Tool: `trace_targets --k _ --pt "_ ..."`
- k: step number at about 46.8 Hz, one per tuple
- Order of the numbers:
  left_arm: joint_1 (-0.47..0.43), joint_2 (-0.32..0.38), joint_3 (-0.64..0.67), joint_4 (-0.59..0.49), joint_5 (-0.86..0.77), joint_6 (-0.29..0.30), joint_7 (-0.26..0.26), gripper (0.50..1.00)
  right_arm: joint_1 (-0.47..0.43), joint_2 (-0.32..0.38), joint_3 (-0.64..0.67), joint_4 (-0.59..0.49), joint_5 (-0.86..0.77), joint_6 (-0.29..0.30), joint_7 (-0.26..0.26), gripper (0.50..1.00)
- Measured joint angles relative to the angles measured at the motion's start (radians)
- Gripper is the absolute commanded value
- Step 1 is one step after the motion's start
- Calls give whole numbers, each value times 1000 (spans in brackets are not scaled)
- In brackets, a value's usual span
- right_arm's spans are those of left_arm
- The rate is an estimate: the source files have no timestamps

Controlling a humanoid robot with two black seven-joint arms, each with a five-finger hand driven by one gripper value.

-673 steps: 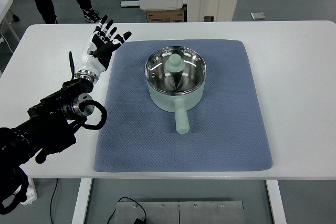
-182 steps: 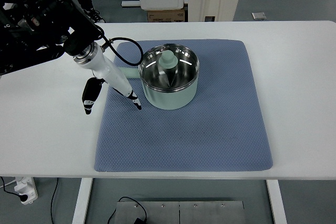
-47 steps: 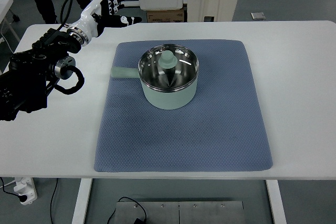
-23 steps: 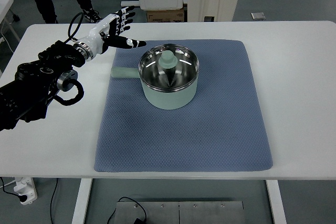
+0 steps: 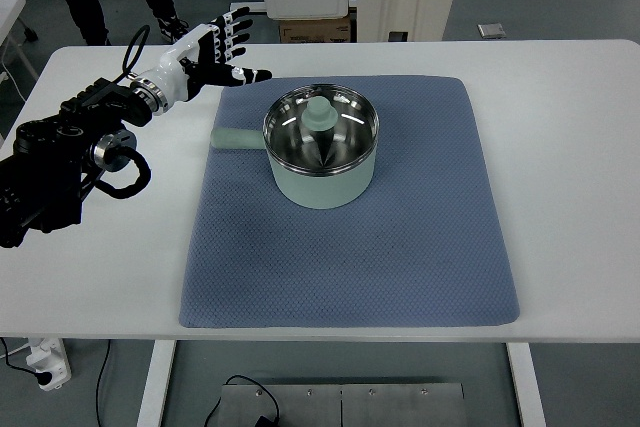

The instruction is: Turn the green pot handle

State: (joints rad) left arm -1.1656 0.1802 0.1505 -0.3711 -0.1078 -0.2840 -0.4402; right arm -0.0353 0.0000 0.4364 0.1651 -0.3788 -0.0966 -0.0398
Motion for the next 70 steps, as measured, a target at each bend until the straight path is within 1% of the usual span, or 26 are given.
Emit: trace_targets --k 6,12,17,22,38,46,55,59,70 --pt "35 31 -56 0 0 -16 1 1000 0 0 0 -1 0 0 0 1000" --pt "65 44 -107 0 -2 -53 -1 1000 0 0 -1 0 0 0 0 1000" --pt "85 62 -183 0 -2 -73 -2 1000 0 0 0 0 0 0 0 1000" --pt "112 66 -235 1 -1 -95 -2 1000 2 0 0 2 0 0 0 1000" --pt "197 59 -381 1 -1 -116 -2 1000 7 0 1 0 2 0 4 1000" --pt "208 57 -435 1 -1 -146 -5 1000 6 0 0 -1 0 0 3 1000" --pt "222 46 -452 0 -1 -151 -8 1000 4 0 4 0 6 0 1 1000" --pt "233 35 -460 0 -1 -163 -9 1000 5 0 4 1 6 0 1 1000" --pt "238 25 -486 0 -1 -172 -11 1000 5 0 3 0 6 0 0 1000"
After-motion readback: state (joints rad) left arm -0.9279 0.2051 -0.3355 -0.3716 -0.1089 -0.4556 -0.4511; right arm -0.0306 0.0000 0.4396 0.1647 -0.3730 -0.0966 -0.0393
